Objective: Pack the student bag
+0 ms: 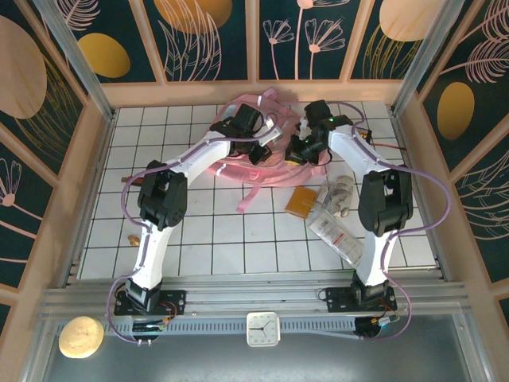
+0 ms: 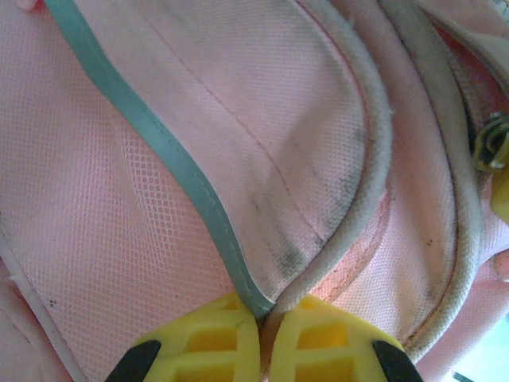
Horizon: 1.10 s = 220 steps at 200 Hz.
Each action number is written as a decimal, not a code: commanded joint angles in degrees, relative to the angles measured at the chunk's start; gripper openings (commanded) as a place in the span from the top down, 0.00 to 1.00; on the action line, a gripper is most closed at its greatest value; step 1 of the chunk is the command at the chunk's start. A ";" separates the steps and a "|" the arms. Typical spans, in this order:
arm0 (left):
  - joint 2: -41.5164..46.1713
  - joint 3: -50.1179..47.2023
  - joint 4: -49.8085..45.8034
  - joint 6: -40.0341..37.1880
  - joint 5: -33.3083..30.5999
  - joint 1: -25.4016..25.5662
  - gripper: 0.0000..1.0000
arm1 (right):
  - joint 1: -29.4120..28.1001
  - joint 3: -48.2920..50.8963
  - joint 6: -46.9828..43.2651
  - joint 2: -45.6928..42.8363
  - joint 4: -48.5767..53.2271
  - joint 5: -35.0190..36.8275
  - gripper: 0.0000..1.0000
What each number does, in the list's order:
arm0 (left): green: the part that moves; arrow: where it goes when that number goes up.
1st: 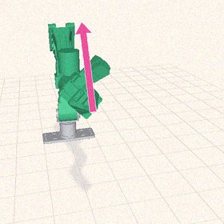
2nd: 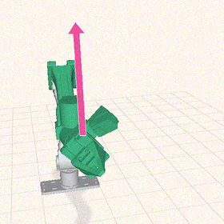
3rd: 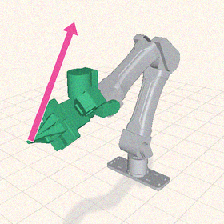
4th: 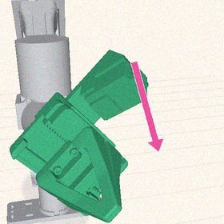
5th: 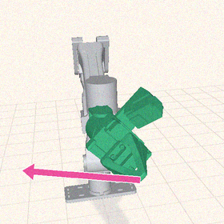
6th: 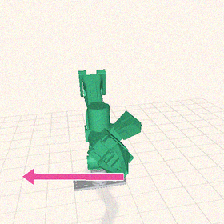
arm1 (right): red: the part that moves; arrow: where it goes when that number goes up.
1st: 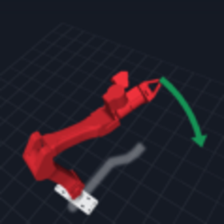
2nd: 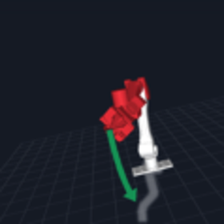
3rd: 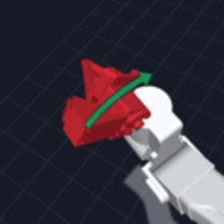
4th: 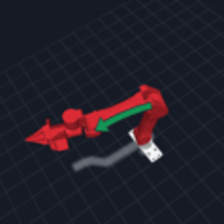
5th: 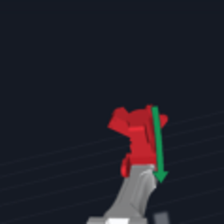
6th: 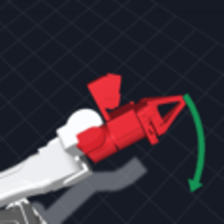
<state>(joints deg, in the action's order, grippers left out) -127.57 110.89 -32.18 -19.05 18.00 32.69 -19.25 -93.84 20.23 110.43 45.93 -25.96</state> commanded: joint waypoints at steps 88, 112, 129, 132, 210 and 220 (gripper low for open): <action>3.07 3.85 -1.06 8.81 2.84 0.78 1.00 | -6.35 6.24 -5.52 -0.56 0.85 4.29 0.81; 3.88 1.83 -0.98 8.12 4.14 0.76 1.00 | -4.62 8.87 -5.20 -1.35 -3.00 1.00 0.77; 4.42 0.59 -1.00 7.78 4.55 0.79 1.00 | -3.90 8.79 -5.35 -1.28 -3.98 0.45 0.77; 4.46 0.48 -0.99 7.80 4.65 0.80 1.00 | -3.72 8.78 -5.37 -1.25 -4.05 0.46 0.77; 4.41 2.45 -2.16 8.41 5.79 0.80 1.00 | 2.51 15.36 -4.12 -15.28 -8.49 -1.53 0.43; 4.43 2.89 -2.50 8.40 6.08 0.80 1.00 | 3.51 15.95 -4.84 -16.04 -9.94 -2.32 0.39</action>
<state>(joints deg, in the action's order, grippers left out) -126.56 111.28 -34.54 -12.73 20.73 33.01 -18.26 -79.24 15.51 99.94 39.94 -26.26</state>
